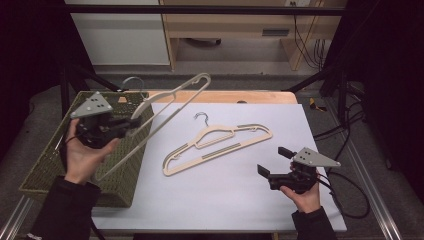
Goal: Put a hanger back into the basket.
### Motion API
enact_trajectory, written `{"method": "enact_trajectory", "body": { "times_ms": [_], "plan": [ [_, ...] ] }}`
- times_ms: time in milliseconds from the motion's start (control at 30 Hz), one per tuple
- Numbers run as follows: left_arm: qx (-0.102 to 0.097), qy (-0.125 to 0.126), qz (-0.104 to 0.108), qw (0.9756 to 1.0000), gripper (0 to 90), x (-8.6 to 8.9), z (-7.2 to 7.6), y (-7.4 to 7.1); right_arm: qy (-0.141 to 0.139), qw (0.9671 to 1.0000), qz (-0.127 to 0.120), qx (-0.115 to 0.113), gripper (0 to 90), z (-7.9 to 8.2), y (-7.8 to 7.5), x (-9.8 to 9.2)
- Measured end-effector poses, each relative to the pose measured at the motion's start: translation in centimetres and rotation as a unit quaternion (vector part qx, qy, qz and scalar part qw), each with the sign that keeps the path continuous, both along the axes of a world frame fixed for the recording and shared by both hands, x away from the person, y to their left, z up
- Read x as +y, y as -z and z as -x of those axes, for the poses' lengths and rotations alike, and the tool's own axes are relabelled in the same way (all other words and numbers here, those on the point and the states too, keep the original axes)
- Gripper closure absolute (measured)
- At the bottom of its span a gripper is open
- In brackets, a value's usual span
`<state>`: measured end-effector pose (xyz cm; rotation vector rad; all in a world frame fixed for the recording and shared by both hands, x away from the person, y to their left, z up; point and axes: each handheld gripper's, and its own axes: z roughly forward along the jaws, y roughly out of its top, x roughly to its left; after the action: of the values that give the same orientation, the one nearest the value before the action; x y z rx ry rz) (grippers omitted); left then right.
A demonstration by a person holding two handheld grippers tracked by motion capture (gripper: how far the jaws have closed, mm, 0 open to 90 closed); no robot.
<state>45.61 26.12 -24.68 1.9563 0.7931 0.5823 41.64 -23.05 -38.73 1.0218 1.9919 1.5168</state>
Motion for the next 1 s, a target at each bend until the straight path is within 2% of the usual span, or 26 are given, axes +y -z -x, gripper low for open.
{"method": "enact_trajectory", "body": {
  "times_ms": [67, 167, 200, 333, 400, 533, 567, 767, 1000],
  "plan": [
    [-0.007, -0.01, -0.006, 0.9999, 86.2, 1.6, -0.5, -0.3, 0.0, 1.0, 0.0, -0.001, 4.9, 0.0, -0.1, -0.1],
    [-0.003, -0.025, -0.009, 0.9996, 86.2, 3.4, -1.0, -0.3, 0.002, 1.0, 0.0, -0.002, 4.6, 0.0, -0.1, -0.2],
    [-0.001, -0.033, -0.01, 0.9994, 86.2, 4.4, -1.2, -0.1, 0.004, 1.0, 0.001, -0.002, 4.6, 0.0, -0.1, -0.2],
    [0.007, -0.062, -0.006, 0.9981, 86.2, 6.8, -1.9, 0.7, 0.005, 1.0, 0.004, -0.002, 4.1, 0.0, -0.1, -0.2],
    [0.012, -0.072, -0.01, 0.9973, 86.2, 7.8, -2.2, 1.3, 0.005, 1.0, 0.004, -0.004, 4.1, 0.0, -0.1, -0.2],
    [0.023, -0.079, -0.017, 0.9964, 86.2, 9.6, -2.7, 2.6, 0.007, 1.0, 0.006, -0.001, 4.1, 0.0, 0.0, -0.1],
    [0.025, -0.081, -0.013, 0.9963, 86.2, 10.0, -2.7, 2.8, 0.006, 1.0, 0.008, 0.0, 4.1, 0.0, 0.0, -0.1],
    [0.028, -0.084, -0.023, 0.9958, 86.2, 12.0, -2.8, 3.9, 0.005, 0.9999, 0.012, 0.002, 3.9, -0.1, 0.1, 0.1],
    [0.039, -0.109, -0.018, 0.9931, 86.3, 14.2, -3.1, 5.4, 0.005, 0.9999, 0.011, 0.001, 3.9, -0.1, 0.1, 0.1]
  ]
}}
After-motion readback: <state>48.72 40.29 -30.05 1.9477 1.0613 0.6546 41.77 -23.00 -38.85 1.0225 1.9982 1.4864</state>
